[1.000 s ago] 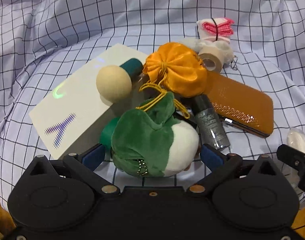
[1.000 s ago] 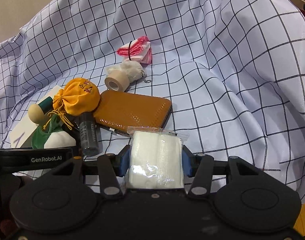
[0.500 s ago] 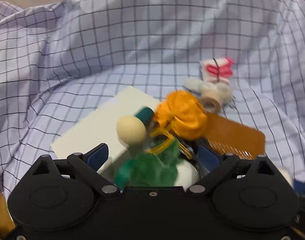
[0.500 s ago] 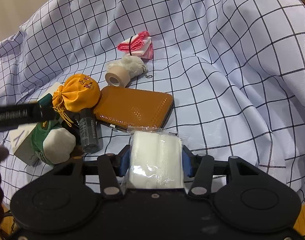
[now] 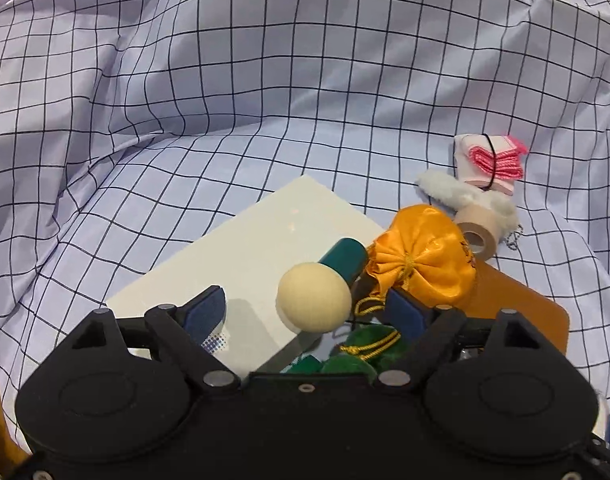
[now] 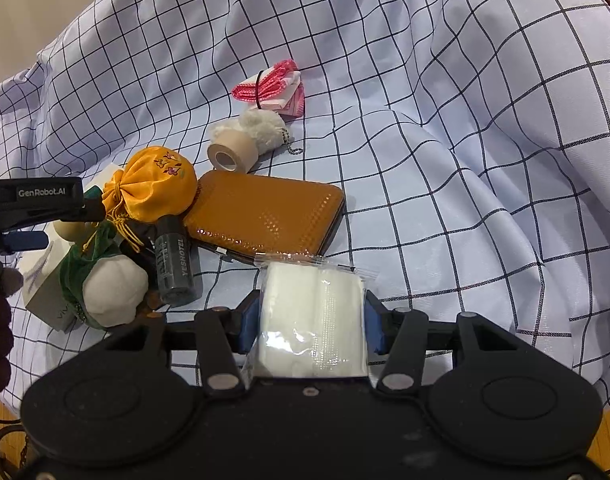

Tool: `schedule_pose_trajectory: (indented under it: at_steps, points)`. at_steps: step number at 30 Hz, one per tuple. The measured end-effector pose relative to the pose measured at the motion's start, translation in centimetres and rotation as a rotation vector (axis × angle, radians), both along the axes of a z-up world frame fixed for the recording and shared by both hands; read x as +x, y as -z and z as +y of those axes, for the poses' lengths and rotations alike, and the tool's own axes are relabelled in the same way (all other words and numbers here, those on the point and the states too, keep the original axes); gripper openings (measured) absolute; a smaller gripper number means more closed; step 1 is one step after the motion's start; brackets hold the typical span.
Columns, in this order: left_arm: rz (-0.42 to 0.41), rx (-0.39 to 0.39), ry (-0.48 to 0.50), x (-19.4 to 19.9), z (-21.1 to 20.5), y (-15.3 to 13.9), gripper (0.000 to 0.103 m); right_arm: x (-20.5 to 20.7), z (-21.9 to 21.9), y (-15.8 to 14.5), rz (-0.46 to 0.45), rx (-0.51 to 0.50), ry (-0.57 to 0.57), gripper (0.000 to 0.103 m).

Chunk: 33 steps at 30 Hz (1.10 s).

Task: Organize soft objects
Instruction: 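Grasp the wooden-ball teal toy with the left tool while the right tool holds the pack, then carry both items over the basket and open both tools to drop them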

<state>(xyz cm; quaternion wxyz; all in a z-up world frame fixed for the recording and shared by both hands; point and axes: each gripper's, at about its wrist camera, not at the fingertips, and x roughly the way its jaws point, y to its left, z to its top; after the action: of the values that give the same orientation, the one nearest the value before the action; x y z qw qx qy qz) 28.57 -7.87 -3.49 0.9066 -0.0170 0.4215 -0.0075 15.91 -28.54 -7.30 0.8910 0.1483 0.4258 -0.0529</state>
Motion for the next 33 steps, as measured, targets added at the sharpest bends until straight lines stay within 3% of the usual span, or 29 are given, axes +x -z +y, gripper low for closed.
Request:
schedule_pose_trajectory:
  at_steps: [1,6,9,19,33]
  points:
    - [-0.002,-0.005,0.000,0.1,0.1,0.1,0.080,0.0,0.0,0.0,0.001,0.000,0.000,0.051]
    - [-0.019,-0.029,0.034,0.2,0.4,0.1,0.049,0.0,0.1,-0.1,0.000,-0.004,-0.003,0.051]
    - [-0.027,-0.044,0.067,0.1,0.4,0.0,0.039,0.0,0.3,-0.2,0.001,-0.008,-0.006,0.051]
    - [-0.014,-0.066,0.110,-2.1,1.1,-0.9,0.037,-1.3,1.0,-2.4,-0.032,-0.038,-0.016,0.051]
    - [-0.014,-0.108,0.119,-12.8,4.1,-3.9,0.037,-9.3,5.6,-6.1,-0.110,-0.055,-0.067,0.051]
